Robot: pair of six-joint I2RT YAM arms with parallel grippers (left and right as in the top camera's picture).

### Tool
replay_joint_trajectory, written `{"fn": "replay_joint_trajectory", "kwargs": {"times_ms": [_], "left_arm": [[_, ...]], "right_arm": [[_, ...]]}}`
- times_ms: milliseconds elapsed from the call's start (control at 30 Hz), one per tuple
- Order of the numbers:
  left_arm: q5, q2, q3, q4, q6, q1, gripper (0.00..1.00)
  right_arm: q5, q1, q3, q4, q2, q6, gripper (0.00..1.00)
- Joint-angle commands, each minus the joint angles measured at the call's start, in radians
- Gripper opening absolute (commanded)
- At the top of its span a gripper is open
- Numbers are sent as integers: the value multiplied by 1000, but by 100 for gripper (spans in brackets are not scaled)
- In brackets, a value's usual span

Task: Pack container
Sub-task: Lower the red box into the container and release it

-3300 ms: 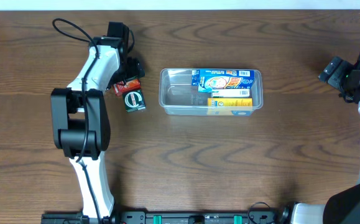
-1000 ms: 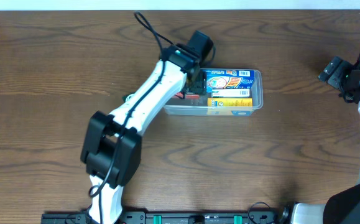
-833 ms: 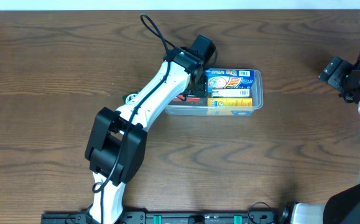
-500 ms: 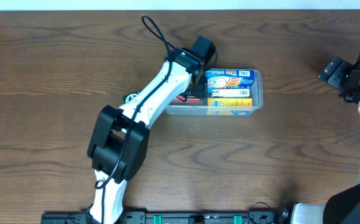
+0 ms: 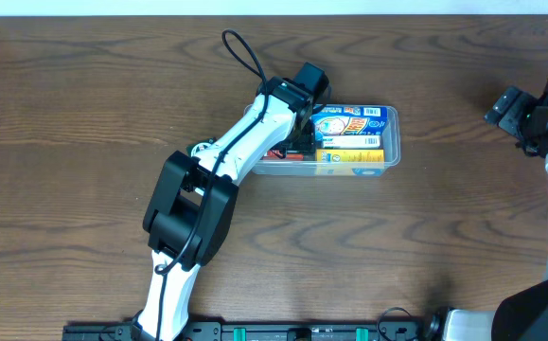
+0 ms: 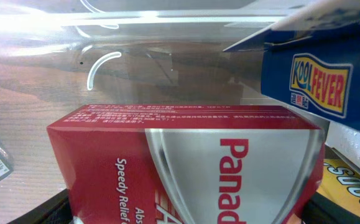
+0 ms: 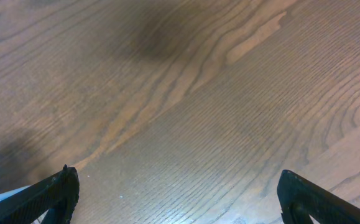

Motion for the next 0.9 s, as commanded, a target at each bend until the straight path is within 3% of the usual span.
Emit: {"fn": "replay_joint_trajectory", "kwargs": {"times_ms": [0,133,500,867], "left_arm": [[-9,0,-4,-3,-19,3,82],[-9,0,-4,-3,-19,4,83],[-9,0,-4,-3,-15,4,97],[-9,-2,2,-8,-15,4,97]], "right_arm": [[7,-6,7,-1,0,14,99],[7,-6,7,-1,0,13,99],[7,-6,7,-1,0,14,99],[7,-6,7,-1,0,13,99]]}}
